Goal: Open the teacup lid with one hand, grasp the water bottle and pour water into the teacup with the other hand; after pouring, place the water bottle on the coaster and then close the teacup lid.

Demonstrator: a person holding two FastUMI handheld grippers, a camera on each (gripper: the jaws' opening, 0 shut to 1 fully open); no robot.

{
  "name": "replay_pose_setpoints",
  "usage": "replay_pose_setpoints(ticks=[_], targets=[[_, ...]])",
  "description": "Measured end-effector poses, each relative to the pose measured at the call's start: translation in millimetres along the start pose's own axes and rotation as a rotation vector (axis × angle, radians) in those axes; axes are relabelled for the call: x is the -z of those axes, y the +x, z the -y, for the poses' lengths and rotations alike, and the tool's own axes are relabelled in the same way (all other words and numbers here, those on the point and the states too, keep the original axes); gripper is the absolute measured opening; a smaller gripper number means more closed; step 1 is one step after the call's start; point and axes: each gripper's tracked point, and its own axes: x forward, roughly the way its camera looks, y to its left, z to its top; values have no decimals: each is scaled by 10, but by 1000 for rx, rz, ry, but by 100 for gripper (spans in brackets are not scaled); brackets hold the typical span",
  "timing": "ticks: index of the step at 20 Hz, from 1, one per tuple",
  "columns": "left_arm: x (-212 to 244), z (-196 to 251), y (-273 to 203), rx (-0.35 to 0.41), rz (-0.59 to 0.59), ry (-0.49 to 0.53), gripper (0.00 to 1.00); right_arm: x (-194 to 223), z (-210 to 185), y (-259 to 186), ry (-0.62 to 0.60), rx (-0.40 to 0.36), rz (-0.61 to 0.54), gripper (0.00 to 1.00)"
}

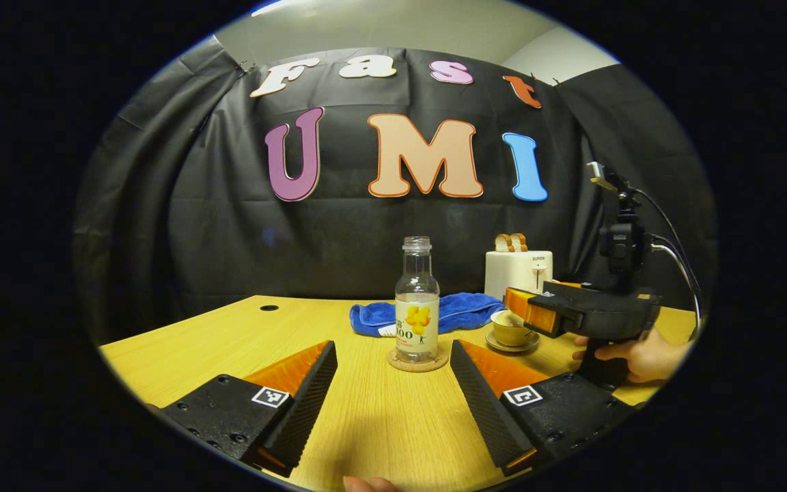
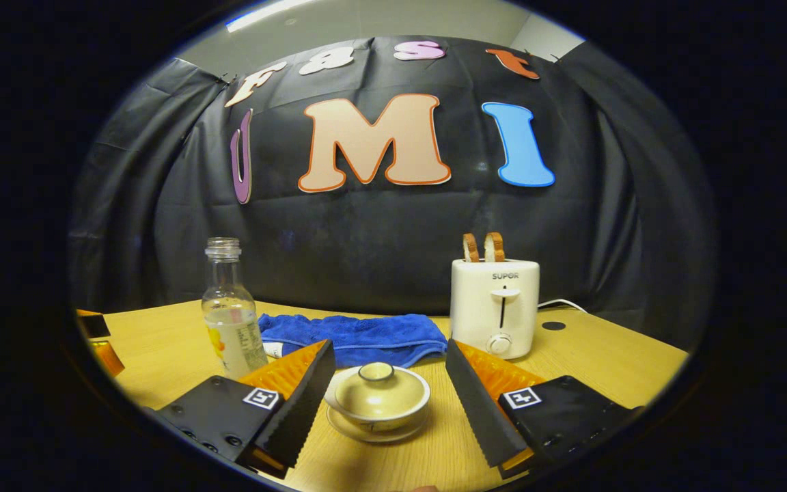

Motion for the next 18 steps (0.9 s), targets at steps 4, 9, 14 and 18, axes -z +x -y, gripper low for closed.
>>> replay_pose_setpoints(ticks=[4,9,14,18], targets=[[63,74,7,-8,-1,1,97,-43,32,-572,4,41,8,100],[63,48,-67,-65,-2,4,100,-64,26,-1218,5,63,8,100],[56,53,-146,-94,-2,4,98,-70,2,-1625,2,68,5,100],[66,69,-162,-89,-3,3,97,-76,42,-1774,3,82,8,100]])
